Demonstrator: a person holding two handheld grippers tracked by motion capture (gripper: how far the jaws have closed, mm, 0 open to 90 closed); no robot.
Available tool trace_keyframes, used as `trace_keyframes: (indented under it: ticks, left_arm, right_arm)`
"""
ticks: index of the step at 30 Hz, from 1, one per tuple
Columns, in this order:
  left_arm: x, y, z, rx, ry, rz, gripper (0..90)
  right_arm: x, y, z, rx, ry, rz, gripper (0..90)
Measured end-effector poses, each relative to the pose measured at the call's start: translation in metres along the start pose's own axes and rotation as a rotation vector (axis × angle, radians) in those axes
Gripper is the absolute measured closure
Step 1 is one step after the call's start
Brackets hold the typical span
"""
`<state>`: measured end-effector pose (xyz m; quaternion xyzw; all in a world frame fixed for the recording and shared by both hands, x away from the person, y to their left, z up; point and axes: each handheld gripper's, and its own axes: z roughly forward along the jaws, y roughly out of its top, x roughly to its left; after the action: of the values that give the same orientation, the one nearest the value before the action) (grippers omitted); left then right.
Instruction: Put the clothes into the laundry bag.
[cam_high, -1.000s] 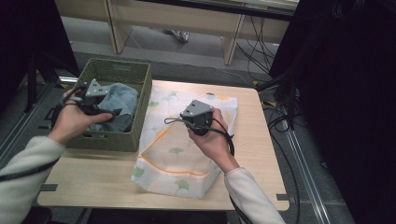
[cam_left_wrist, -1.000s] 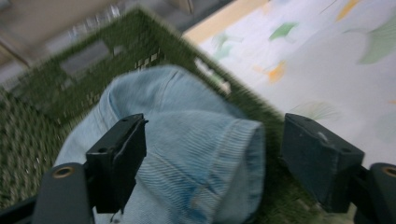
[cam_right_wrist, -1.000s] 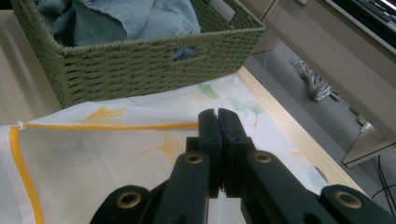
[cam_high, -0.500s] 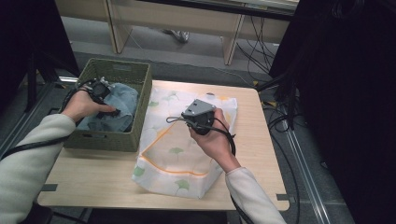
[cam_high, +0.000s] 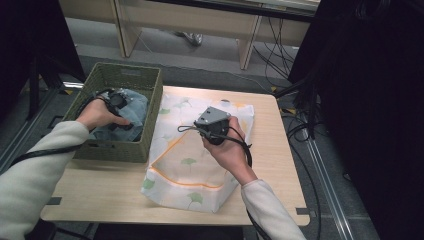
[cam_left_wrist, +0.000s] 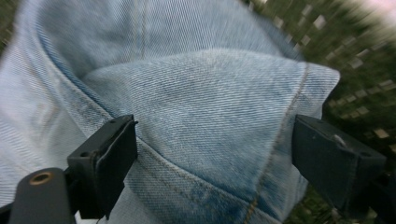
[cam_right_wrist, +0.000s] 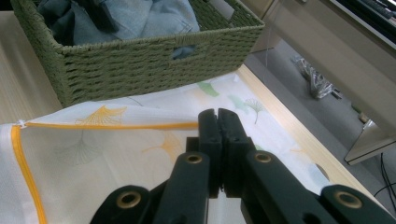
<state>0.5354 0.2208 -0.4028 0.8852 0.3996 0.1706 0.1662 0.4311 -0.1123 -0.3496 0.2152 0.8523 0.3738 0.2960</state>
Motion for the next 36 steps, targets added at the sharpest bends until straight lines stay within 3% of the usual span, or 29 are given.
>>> trace_keyframes:
  ticks: [3, 6, 7, 8, 9, 10, 11, 13, 14, 15, 16, 25, 28, 31, 36]
  left_arm:
    - [0.001, 0.003, 0.015, 0.094, 0.018, 0.035, 15.8]
    - [0.001, 0.003, 0.02, 0.12, 0.031, 0.046, 20.8]
    - [0.002, 0.003, 0.022, 0.132, 0.033, 0.052, 25.0]
    - [0.002, 0.003, 0.023, 0.146, 0.033, 0.062, 39.4]
    - [0.002, 0.003, 0.024, 0.151, 0.03, 0.069, 39.4]
    - [0.001, 0.003, 0.025, 0.151, 0.03, 0.073, 48.5]
    - [0.0, 0.004, 0.025, 0.15, 0.039, 0.091, 63.3]
    - [-0.002, 0.004, 0.023, 0.14, 0.061, 0.111, 68.2]
    - [-0.002, 0.004, 0.021, 0.129, 0.067, 0.106, 74.2]
    - [-0.002, 0.005, 0.017, 0.115, 0.073, 0.105, 74.2]
    - [-0.002, 0.005, 0.014, 0.092, 0.079, 0.096, 75.4]
    - [-0.001, -0.002, -0.036, -0.219, 0.116, -0.01, 77.6]
    - [0.001, -0.006, -0.047, -0.309, 0.12, -0.052, 77.6]
    - [0.003, -0.011, -0.055, -0.406, 0.135, -0.067, 77.7]
    - [0.008, -0.022, -0.077, -0.568, 0.175, -0.16, 77.9]
  right_arm:
    - [0.001, -0.001, 0.0, 0.002, 0.002, 0.009, 90.0]
    - [0.001, -0.001, 0.0, 0.003, 0.002, 0.015, 90.0]
    - [0.0, -0.001, 0.0, -0.002, 0.004, 0.004, 90.0]
    - [0.0, -0.001, 0.0, -0.003, 0.004, 0.005, 90.0]
    - [0.001, -0.001, -0.001, -0.002, 0.001, 0.016, 90.0]
    - [0.0, -0.001, -0.001, -0.007, 0.003, 0.005, 90.0]
    - [0.0, 0.0, -0.002, -0.009, -0.004, 0.004, 90.0]
    - [0.0, -0.001, -0.002, -0.008, 0.0, 0.014, 90.0]
    - [0.001, -0.001, -0.002, -0.006, 0.0, 0.023, 90.0]
    - [0.001, -0.001, -0.002, -0.006, 0.0, 0.023, 90.0]
    - [0.0, -0.001, -0.002, -0.01, -0.002, 0.006, 90.0]
    - [-0.002, -0.001, -0.003, -0.01, -0.005, 0.019, 90.0]
    - [-0.002, -0.001, -0.003, -0.011, -0.007, 0.026, 90.0]
    - [-0.003, -0.002, -0.003, -0.013, -0.007, 0.025, 90.0]
    - [-0.004, -0.003, -0.002, -0.014, -0.005, 0.026, 90.0]
